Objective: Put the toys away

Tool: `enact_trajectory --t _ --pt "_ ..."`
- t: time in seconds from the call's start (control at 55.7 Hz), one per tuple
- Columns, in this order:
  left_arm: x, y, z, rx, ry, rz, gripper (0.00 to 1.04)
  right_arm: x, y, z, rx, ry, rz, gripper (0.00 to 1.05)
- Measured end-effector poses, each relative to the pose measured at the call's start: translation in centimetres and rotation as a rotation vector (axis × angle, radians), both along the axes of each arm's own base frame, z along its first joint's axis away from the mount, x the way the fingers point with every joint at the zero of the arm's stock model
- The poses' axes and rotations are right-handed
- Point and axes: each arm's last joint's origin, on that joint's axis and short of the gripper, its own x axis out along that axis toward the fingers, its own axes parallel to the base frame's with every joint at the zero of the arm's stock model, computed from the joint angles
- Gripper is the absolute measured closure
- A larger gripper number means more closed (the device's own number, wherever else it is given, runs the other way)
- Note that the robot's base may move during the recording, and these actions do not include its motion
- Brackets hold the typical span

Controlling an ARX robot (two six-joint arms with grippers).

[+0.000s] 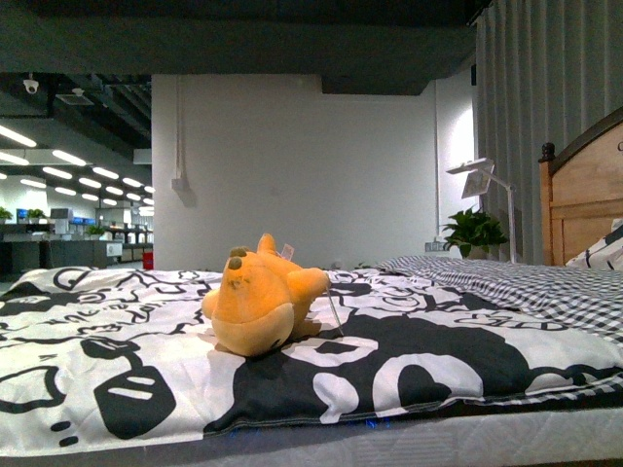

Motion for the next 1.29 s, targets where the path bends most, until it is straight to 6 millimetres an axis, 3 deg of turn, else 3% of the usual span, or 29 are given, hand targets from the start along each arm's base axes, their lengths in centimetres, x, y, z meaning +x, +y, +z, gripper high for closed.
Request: enact_trajectory --t 1.293 --pt "0.01 0.0 -0.01 0.0 0.002 0.0 0.06 0.01 -0.01 -0.01 0.0 0.002 -0.003 0.07"
